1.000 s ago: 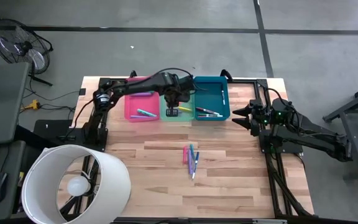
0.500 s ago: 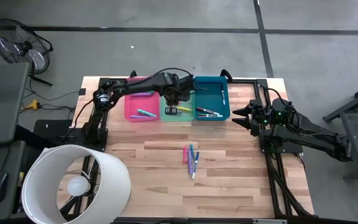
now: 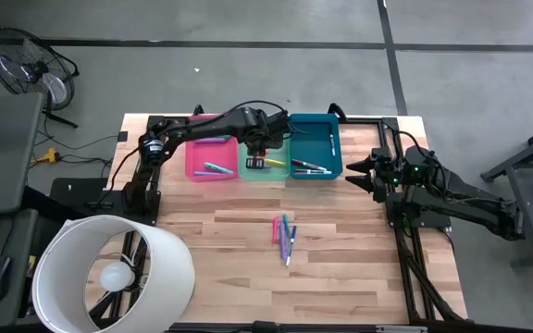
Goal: Pick & Place Markers
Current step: Put the orange pen into the green bin, then put the pink pen into the green bin
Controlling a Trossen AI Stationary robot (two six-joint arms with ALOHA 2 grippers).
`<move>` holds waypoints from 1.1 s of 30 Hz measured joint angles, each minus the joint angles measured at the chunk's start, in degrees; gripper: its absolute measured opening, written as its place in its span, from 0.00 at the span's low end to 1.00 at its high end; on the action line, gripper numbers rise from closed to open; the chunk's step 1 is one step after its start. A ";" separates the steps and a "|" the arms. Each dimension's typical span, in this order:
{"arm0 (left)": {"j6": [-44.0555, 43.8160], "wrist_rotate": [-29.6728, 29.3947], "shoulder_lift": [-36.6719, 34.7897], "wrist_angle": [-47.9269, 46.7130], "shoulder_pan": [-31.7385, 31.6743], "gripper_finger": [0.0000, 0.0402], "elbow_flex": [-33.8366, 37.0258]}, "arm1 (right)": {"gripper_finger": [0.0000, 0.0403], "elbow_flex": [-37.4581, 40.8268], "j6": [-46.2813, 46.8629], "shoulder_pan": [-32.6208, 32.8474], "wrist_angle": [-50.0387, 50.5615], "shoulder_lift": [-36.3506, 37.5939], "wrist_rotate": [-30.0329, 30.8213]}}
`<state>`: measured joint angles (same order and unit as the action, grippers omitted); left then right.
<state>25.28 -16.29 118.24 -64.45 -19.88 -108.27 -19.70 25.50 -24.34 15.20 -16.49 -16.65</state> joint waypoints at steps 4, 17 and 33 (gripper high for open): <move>0.04 0.08 0.00 0.00 0.00 0.34 0.00 | 0.62 0.00 0.00 0.01 0.02 0.01 -0.01; -7.34 1.09 0.00 -2.19 1.95 0.42 0.00 | 0.62 0.00 0.00 0.00 0.02 0.00 0.00; -41.25 22.36 0.00 -3.45 6.39 0.42 0.00 | 0.62 0.00 0.00 0.01 0.00 0.00 -0.01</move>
<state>-15.97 6.07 118.24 -67.90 -13.49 -108.27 -19.70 25.50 -24.33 15.20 -16.49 -16.66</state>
